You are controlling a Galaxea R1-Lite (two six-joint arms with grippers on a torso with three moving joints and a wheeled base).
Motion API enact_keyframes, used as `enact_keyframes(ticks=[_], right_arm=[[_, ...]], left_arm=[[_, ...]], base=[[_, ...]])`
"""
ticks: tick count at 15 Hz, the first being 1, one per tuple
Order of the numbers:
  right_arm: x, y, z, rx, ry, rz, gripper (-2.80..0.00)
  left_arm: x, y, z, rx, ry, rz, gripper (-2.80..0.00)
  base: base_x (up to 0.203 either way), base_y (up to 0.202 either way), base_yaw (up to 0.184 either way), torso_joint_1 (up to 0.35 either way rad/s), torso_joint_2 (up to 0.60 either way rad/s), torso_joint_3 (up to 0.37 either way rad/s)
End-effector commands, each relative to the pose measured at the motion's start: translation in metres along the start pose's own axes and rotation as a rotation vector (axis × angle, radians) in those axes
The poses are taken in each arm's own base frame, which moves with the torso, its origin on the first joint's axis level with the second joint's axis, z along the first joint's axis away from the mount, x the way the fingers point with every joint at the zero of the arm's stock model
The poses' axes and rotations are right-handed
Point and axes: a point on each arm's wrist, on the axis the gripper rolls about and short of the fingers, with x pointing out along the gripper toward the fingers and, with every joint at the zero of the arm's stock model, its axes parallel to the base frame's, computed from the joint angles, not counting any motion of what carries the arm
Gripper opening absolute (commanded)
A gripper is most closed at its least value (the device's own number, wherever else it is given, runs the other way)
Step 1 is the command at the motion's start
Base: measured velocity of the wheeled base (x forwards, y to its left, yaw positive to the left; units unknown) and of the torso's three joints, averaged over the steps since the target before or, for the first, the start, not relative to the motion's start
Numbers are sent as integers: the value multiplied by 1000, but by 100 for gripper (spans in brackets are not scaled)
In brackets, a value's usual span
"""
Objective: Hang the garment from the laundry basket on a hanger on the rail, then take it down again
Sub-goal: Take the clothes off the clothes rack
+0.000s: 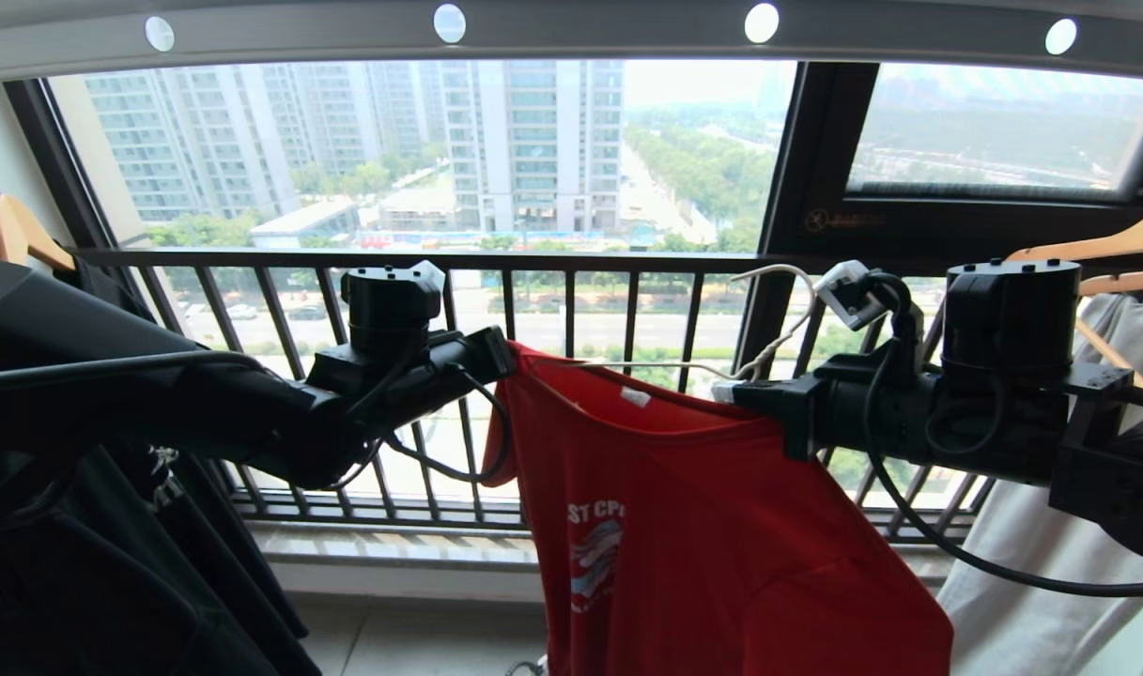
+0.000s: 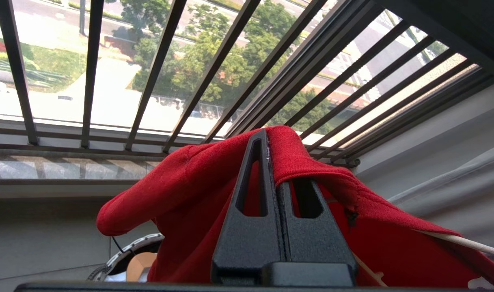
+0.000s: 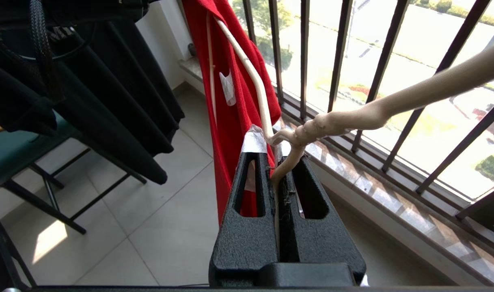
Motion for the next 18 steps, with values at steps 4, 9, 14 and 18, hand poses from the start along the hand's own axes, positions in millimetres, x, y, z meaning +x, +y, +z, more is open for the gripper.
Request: enact_keyframes(ticks=[4, 9, 14, 18], right_arm=[[1, 2, 0, -3, 1, 10, -280], [0, 2, 0, -3, -1, 9, -280], [-2, 3, 2, -7, -9, 11, -280], [-4, 4, 2, -8, -10, 14, -280]], left_arm=[[-5, -10, 1, -68, 36, -58, -280], [-3, -16, 10, -185, 145, 15, -280], [0, -21, 19, -260, 169, 37, -280], [10, -22, 23, -350, 177, 58, -280]], base=[[0, 0, 0, 0, 0, 0], [0, 0, 0, 0, 0, 0], [0, 0, 0, 0, 0, 0], [0, 0, 0, 0, 0, 0]])
